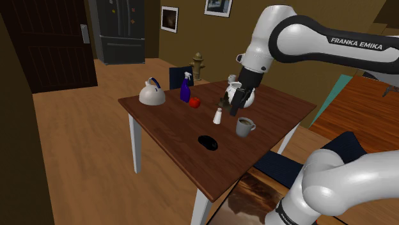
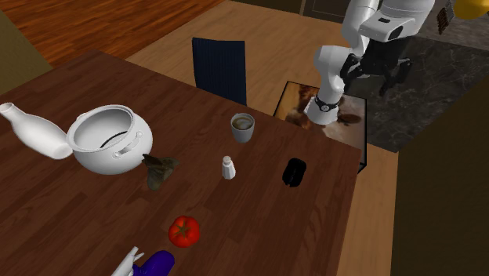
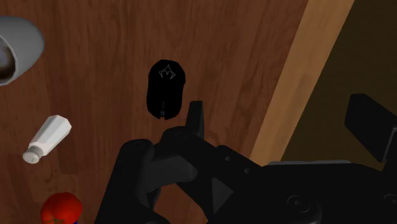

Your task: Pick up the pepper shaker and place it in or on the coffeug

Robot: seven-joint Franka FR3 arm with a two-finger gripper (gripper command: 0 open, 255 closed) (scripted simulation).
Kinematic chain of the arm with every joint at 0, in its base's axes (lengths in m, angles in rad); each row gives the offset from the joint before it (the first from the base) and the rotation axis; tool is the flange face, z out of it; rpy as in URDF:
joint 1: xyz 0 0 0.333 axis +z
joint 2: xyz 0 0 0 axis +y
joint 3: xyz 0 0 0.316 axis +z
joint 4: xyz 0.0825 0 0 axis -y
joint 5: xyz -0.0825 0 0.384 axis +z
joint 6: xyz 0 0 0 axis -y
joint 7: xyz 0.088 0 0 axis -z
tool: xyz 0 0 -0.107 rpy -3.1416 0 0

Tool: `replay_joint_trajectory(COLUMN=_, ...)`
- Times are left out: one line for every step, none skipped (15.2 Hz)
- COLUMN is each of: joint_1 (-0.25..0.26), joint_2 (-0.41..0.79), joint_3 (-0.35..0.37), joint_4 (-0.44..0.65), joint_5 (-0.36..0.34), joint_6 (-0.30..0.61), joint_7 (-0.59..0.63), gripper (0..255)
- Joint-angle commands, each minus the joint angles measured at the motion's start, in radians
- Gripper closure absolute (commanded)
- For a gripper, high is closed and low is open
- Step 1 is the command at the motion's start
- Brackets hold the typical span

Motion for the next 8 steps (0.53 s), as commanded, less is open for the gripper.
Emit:
replay_joint_trajectory(joint_1=0.000, joint_2=0.000, joint_3=0.000, joint_4=0.000, joint_5=0.000, joint_6=0.000, joint_7=0.000, gripper=0)
replay_joint_trajectory(joint_1=-0.008, joint_2=0.024, joint_3=-0.015, joint_4=0.003, joint_5=-0.008, joint_6=0.017, joint_7=-0.014, gripper=0)
replay_joint_trajectory(joint_1=-0.015, joint_2=0.049, joint_3=-0.030, joint_4=0.007, joint_5=-0.015, joint_6=0.034, joint_7=-0.028, gripper=0)
replay_joint_trajectory(joint_1=-0.023, joint_2=0.075, joint_3=-0.044, joint_4=0.012, joint_5=-0.022, joint_6=0.051, joint_7=-0.042, gripper=0)
replay_joint_trajectory(joint_1=-0.030, joint_2=0.101, joint_3=-0.059, joint_4=0.018, joint_5=-0.029, joint_6=0.067, joint_7=-0.056, gripper=0)
replay_joint_trajectory(joint_1=-0.037, joint_2=0.128, joint_3=-0.073, joint_4=0.025, joint_5=-0.034, joint_6=0.083, joint_7=-0.069, gripper=0)
replay_joint_trajectory(joint_1=-0.044, joint_2=0.156, joint_3=-0.087, joint_4=0.033, joint_5=-0.039, joint_6=0.099, joint_7=-0.083, gripper=0)
replay_joint_trajectory(joint_1=-0.050, joint_2=0.185, joint_3=-0.101, joint_4=0.042, joint_5=-0.044, joint_6=0.114, joint_7=-0.097, gripper=0)
